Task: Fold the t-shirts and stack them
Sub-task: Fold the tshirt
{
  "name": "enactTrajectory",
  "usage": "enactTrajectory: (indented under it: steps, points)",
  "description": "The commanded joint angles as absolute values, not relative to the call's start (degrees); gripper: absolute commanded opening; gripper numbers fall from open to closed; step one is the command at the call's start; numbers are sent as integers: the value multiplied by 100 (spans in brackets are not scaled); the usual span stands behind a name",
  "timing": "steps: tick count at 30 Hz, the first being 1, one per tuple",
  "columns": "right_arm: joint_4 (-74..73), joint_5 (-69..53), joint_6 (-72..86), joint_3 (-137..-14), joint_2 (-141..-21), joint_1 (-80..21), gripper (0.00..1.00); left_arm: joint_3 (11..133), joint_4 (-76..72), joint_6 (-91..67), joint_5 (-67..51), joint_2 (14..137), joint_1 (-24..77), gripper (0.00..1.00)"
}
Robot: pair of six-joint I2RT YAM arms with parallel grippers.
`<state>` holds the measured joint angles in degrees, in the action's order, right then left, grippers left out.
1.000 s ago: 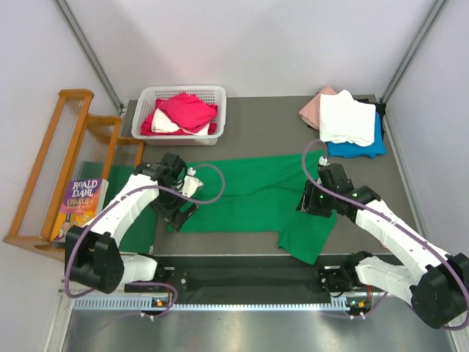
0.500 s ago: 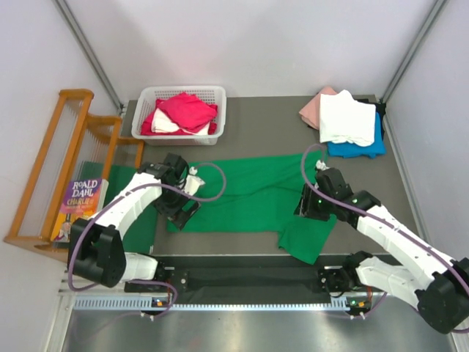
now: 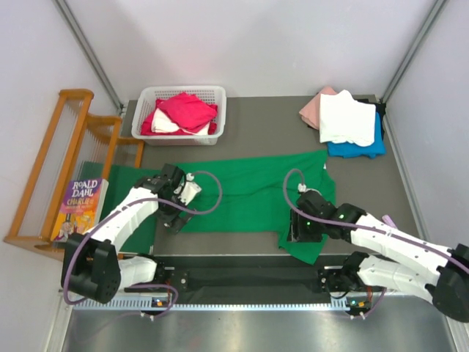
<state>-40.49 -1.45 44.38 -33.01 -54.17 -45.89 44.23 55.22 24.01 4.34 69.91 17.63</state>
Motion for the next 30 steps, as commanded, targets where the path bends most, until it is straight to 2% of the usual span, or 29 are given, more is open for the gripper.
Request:
enactTrajectory:
  steps: [1, 10, 17, 18, 22, 30]
  points:
    - [-4052, 447, 4667, -3568, -5712, -5237, 48, 4333, 4695, 2566, 562, 7144, 1749, 99]
    - [-4228, 1371, 5133, -3832, -6319, -6363, 47, 4219, 4535, 2549, 150, 7664, 1740, 97]
    - [-4254, 1652, 5203, -3849, -6328, -6434, 47, 4289, 4614, 2540, 70, 7769, 1740, 86]
    - [-4263, 1670, 5194, -3850, -6319, -6425, 47, 4324, 4623, 2540, 36, 7796, 1740, 80]
    - [-4228, 1705, 5203, -3824, -6354, -6425, 47, 4368, 4579, 2470, 26, 7927, 1740, 70]
    - [-3911, 1503, 5317, -3691, -6504, -6653, 47, 4456, 4579, 2470, 26, 8042, 1740, 64]
